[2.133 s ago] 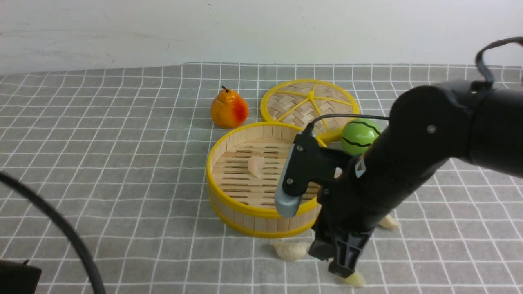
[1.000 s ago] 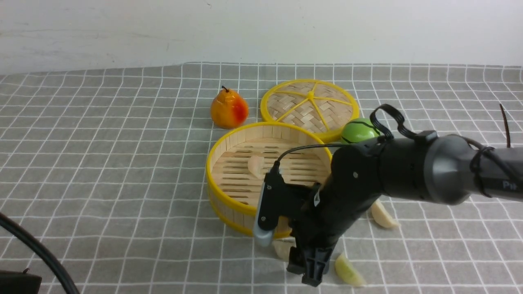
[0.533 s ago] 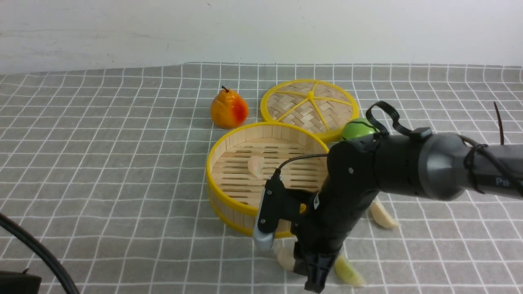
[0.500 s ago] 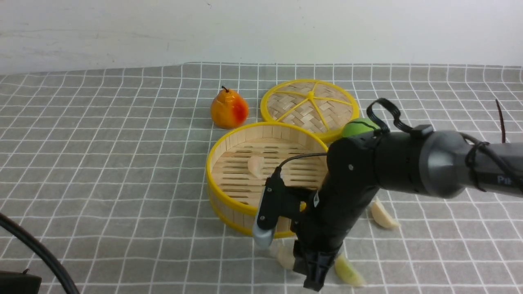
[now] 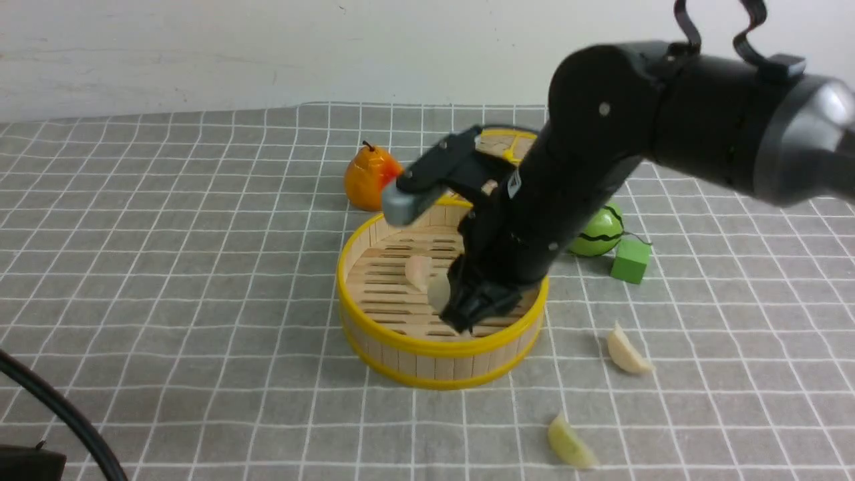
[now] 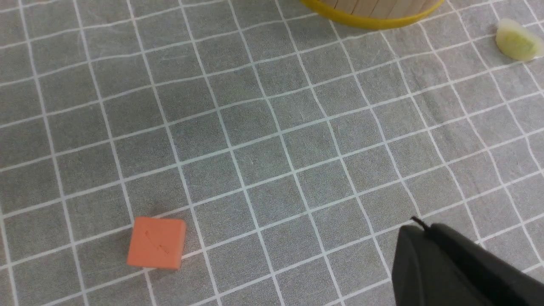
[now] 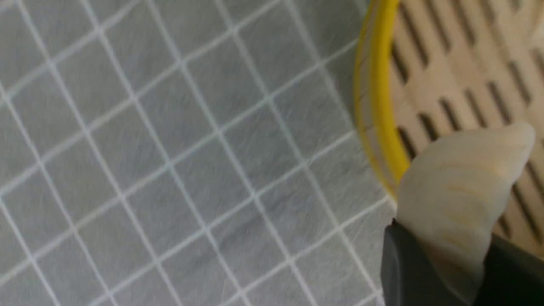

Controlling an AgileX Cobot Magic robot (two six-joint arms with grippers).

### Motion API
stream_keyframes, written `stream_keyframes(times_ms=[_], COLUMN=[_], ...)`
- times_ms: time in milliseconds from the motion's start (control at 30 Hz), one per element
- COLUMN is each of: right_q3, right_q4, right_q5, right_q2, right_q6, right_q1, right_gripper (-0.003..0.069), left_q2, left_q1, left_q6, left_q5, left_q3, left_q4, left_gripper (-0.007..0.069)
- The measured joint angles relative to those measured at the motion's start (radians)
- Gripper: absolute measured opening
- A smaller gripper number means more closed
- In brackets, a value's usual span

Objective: Put the dumplings into the steamer on the table with the grey tablecloth.
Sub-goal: 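Place the dumpling in the bamboo steamer basket with the right gripper, then reach for and grasp a dumpling lying on the table beside the steamer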

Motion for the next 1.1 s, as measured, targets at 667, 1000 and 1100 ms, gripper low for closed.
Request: stream_keyframes(times_ms=[667, 1000, 1100], right_q3=[-0.397, -0.471, -0.553], right_q4=[-0.128, -0.13, -0.13], right_q5=[-0.092, 0.034, 0.185], right_q2=[0.483, 0.465, 0.391], right_q6=[0.319, 0.36, 0.335], right_q1=[-0.148, -0.148, -0.148], right_gripper=[0.0142, 0.0473, 0.058], left_q2=[0.0, 0.0, 0.0], left_q1=[0.0, 0.0, 0.0], left_q6=[0.0, 0.0, 0.0], left_q5=[-0.017, -0.003, 0.019], left_q3=[0.0, 0.0, 0.0], left_q4=[-0.012, -0.018, -0.018], left_gripper=[0.0002, 0.0002, 0.0004])
